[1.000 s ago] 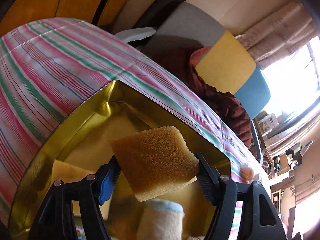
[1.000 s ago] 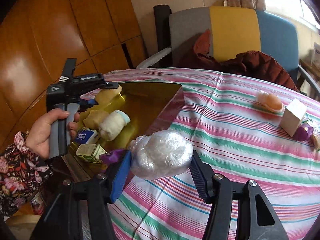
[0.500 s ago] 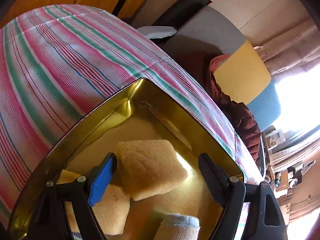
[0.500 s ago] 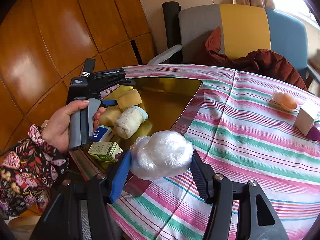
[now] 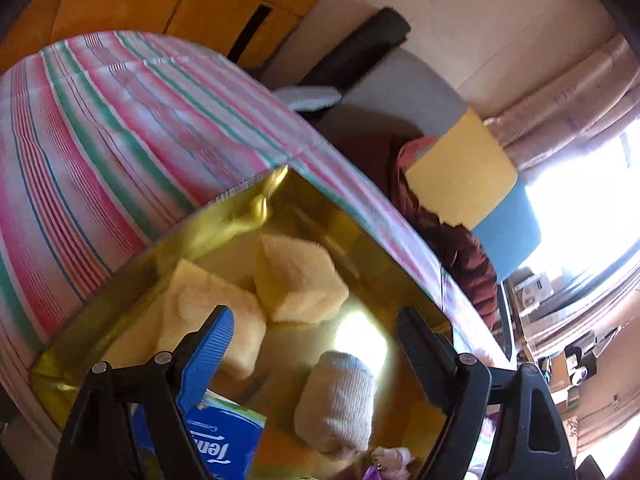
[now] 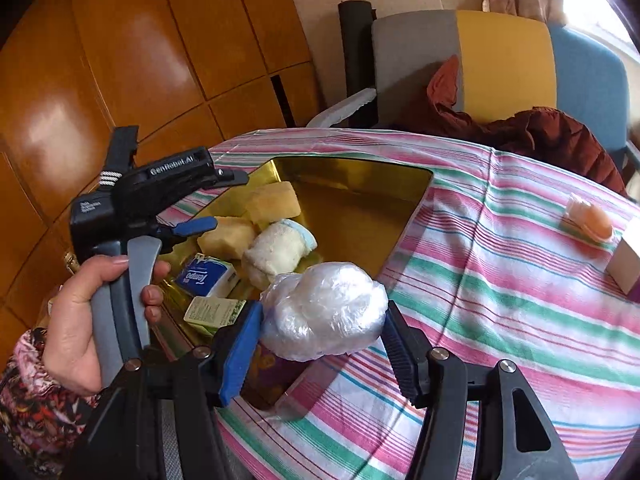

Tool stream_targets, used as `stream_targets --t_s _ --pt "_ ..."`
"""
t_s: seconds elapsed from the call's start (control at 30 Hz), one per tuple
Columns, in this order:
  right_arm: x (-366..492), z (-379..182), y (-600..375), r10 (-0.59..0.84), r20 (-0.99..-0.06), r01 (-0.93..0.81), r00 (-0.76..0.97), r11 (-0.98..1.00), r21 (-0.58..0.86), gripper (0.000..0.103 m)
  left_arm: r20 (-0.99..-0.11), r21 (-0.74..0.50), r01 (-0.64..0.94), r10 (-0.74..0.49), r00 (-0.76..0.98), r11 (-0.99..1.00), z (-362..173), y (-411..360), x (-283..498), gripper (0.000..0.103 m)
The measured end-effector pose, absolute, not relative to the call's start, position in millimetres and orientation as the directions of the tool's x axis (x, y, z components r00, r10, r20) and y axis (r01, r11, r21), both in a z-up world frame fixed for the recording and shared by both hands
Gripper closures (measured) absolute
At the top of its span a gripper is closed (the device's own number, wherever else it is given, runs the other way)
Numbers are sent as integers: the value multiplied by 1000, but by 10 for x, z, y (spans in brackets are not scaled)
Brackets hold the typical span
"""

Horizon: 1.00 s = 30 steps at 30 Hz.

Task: Organize objects
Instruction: 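Open left tool to drop the sponge while right tool releases the white ball, then withdraw both open tools from the tray toward the remaining items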

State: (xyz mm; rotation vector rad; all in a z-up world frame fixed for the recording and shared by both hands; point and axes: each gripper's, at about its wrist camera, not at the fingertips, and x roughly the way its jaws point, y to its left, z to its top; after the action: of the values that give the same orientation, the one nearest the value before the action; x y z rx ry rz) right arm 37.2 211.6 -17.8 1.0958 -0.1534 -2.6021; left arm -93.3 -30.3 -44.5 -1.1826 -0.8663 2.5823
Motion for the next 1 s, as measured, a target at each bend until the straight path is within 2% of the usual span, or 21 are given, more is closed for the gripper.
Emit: stream_targets --t_s 0.43,0.53,0.6,1.0 --pt "-199 -383 1572 -231 -760 332 -607 -943 21 41 -634 -551 99 339 -695 -829 -283 -389 -890 18" --pt "-205 -394 1630 -228 -755 301 -615 -953 42 37 -630 -552 92 341 -698 -829 -265 -380 -880 18" --pt "-151 -372 1705 -240 -737 272 -631 -959 79 29 -630 -547 86 341 -698 -833 -254 -357 -875 18" --pt "121 -277 2277 -234 -701 95 -673 -968 232 21 -628 -505 -42 401 -667 -862 -165 51 -765 18"
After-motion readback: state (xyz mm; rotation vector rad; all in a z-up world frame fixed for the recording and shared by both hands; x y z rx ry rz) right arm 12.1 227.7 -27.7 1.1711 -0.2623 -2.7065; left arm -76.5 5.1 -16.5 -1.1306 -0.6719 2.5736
